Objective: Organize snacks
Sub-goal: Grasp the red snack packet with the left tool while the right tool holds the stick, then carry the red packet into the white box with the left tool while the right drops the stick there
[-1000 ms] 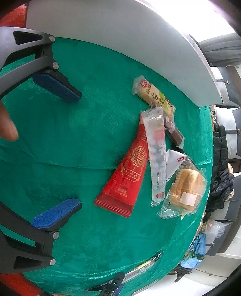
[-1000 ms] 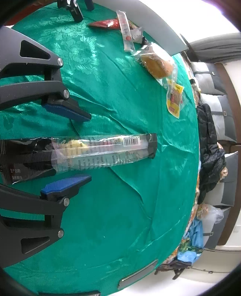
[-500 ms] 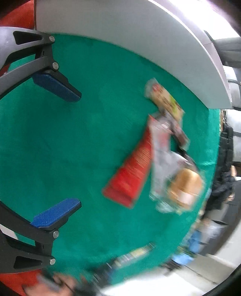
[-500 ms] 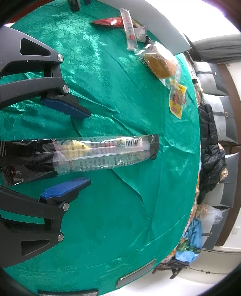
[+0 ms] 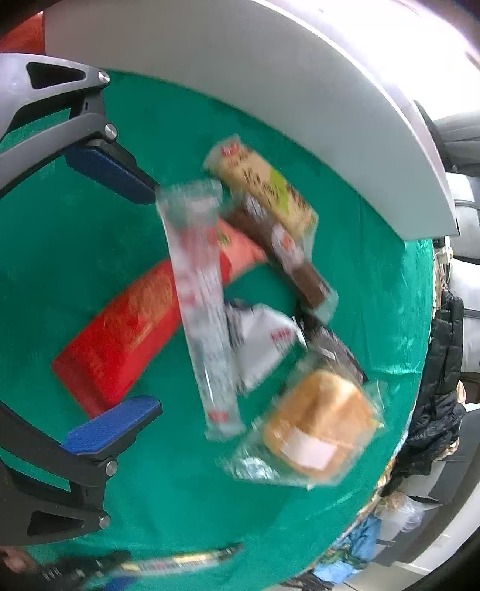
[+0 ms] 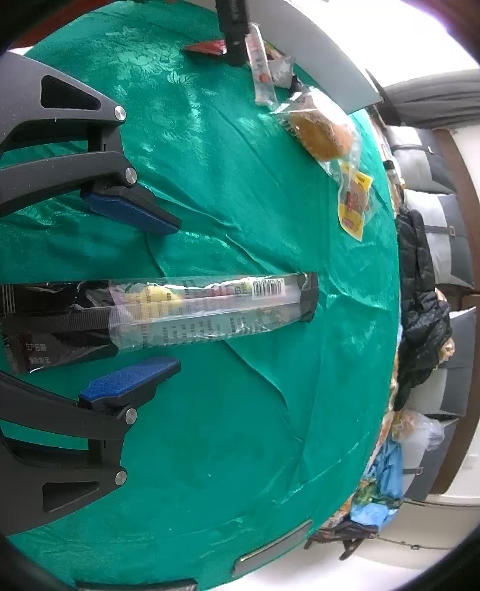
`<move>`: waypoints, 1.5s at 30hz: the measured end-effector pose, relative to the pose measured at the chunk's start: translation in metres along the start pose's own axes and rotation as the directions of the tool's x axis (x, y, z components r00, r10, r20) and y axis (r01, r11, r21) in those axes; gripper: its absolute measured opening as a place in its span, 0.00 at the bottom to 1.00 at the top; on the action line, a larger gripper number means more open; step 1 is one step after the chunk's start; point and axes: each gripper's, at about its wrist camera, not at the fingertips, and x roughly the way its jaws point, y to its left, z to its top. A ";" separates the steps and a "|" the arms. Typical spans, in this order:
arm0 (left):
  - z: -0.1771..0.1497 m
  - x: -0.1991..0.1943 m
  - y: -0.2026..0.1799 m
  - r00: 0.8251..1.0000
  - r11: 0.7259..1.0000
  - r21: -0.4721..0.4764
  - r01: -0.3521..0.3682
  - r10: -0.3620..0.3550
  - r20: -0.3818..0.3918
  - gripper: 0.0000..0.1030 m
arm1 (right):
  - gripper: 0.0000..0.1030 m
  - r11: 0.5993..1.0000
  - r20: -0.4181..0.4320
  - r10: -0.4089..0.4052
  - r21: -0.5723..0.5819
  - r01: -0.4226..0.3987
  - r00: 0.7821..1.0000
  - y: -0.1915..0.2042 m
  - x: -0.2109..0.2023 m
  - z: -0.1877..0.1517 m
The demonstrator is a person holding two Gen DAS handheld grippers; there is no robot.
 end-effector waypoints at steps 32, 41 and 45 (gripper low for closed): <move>-0.033 -0.030 0.048 0.980 0.930 0.310 0.196 -0.171 -0.104 0.34 | 0.69 0.974 0.038 0.106 0.199 -0.112 0.994 -0.039 -0.016 0.009; -0.012 -0.035 0.076 0.958 0.951 0.114 0.286 -0.285 -0.030 0.53 | 0.69 0.944 0.091 0.116 0.300 -0.138 0.989 -0.054 -0.021 0.011; -0.004 -0.013 0.040 0.977 0.946 0.244 0.213 -0.202 -0.069 0.21 | 0.69 0.927 0.095 0.170 0.322 -0.192 0.981 -0.058 -0.022 0.014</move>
